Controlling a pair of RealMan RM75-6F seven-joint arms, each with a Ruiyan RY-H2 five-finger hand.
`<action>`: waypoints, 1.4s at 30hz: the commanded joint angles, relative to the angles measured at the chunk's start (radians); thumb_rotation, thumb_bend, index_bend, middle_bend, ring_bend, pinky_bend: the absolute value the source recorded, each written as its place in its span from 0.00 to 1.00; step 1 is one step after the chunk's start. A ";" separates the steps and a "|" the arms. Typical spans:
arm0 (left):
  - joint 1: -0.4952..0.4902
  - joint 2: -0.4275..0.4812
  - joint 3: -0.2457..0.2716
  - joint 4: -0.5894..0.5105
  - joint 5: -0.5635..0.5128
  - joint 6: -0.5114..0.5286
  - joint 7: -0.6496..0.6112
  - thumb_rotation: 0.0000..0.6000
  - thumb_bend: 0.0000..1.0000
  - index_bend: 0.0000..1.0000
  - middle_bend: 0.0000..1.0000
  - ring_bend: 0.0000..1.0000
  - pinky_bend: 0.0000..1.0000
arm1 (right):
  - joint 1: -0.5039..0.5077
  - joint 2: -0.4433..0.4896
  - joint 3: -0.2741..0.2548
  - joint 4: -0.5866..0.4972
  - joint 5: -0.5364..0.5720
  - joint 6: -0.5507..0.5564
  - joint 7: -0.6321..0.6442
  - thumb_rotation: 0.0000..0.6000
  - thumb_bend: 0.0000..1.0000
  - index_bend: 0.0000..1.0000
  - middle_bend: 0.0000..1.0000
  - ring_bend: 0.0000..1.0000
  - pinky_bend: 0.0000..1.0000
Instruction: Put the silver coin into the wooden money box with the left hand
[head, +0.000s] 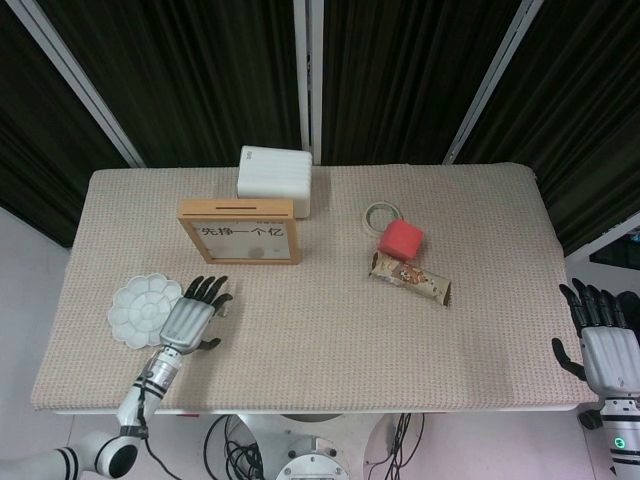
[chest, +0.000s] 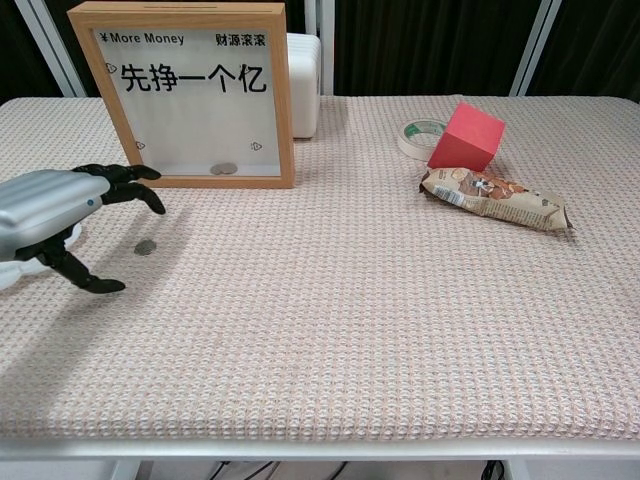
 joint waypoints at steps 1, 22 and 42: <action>-0.006 -0.017 -0.001 0.029 -0.014 -0.001 -0.022 1.00 0.16 0.31 0.00 0.00 0.03 | 0.001 0.001 0.002 0.002 0.005 -0.004 0.002 1.00 0.32 0.00 0.00 0.00 0.00; -0.027 -0.052 0.015 0.113 -0.039 -0.010 -0.094 1.00 0.28 0.37 0.01 0.00 0.03 | 0.004 0.001 0.000 -0.003 0.013 -0.020 -0.003 1.00 0.32 0.00 0.00 0.00 0.00; -0.038 -0.058 0.015 0.129 -0.082 -0.025 -0.086 1.00 0.28 0.41 0.01 0.00 0.03 | 0.008 0.003 0.000 -0.010 0.021 -0.033 -0.011 1.00 0.32 0.00 0.00 0.00 0.00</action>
